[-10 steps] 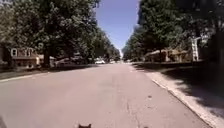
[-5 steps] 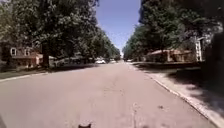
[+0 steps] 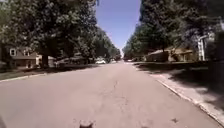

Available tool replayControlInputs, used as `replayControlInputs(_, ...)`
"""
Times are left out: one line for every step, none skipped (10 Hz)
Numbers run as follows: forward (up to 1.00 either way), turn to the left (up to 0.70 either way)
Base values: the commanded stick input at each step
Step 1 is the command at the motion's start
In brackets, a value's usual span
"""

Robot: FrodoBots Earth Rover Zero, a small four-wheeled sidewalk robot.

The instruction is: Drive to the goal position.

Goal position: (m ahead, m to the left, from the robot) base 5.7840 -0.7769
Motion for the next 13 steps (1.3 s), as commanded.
replayControlInputs(0.70,0.00)
replayControlInputs(0.70,0.00)
replayControlInputs(0.70,0.00)
replayControlInputs(0.70,0.00)
replayControlInputs(0.70,0.00)
replayControlInputs(0.70,0.00)
replayControlInputs(0.70,0.00)
replayControlInputs(0.70,0.00)
replayControlInputs(0.70,0.00)
replayControlInputs(0.70,0.00)
replayControlInputs(0.70,0.00)
replayControlInputs(0.70,0.00)
replayControlInputs(0.70,0.00)
